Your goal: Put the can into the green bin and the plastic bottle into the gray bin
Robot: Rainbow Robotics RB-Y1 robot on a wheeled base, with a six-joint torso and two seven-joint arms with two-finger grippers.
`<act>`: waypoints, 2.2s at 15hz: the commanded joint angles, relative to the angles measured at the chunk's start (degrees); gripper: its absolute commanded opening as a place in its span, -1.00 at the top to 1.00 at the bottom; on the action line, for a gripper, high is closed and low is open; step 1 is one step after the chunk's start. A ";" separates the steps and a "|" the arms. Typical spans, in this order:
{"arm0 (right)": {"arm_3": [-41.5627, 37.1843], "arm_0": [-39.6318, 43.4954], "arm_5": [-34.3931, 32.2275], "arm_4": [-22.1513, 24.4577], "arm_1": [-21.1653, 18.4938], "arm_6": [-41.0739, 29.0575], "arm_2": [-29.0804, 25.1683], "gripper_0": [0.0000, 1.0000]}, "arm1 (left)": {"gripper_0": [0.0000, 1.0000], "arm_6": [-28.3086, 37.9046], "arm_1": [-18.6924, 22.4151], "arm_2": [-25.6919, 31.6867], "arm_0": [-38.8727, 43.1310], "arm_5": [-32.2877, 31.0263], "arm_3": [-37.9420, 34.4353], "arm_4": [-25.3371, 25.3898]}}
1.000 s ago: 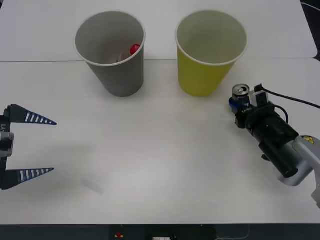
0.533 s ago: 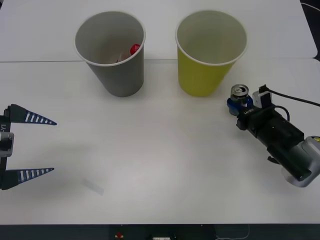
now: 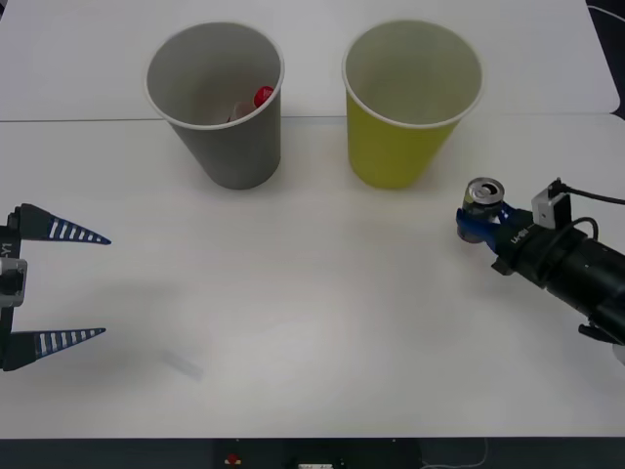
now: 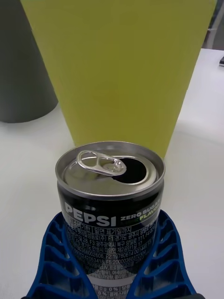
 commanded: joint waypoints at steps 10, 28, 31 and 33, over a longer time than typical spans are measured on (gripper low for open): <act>-24.37 10.81 -12.66 33.90 -3.53 -38.24 -18.91 1.00 | -1.00 0.00 0.00 0.00 0.00 0.00 0.00 0.00; -42.57 -14.32 -47.02 68.44 -1.16 -98.54 -31.04 1.00 | -1.00 0.00 0.00 0.00 0.00 0.00 0.00 0.00; -35.53 -21.80 -47.02 70.11 -2.30 -98.54 -26.73 1.00 | -1.00 0.00 0.00 0.00 0.00 0.00 0.00 0.00; -29.47 -27.60 -47.11 70.82 -2.92 -98.54 -23.31 1.00 | -1.00 0.00 0.00 0.00 0.00 0.00 0.00 0.00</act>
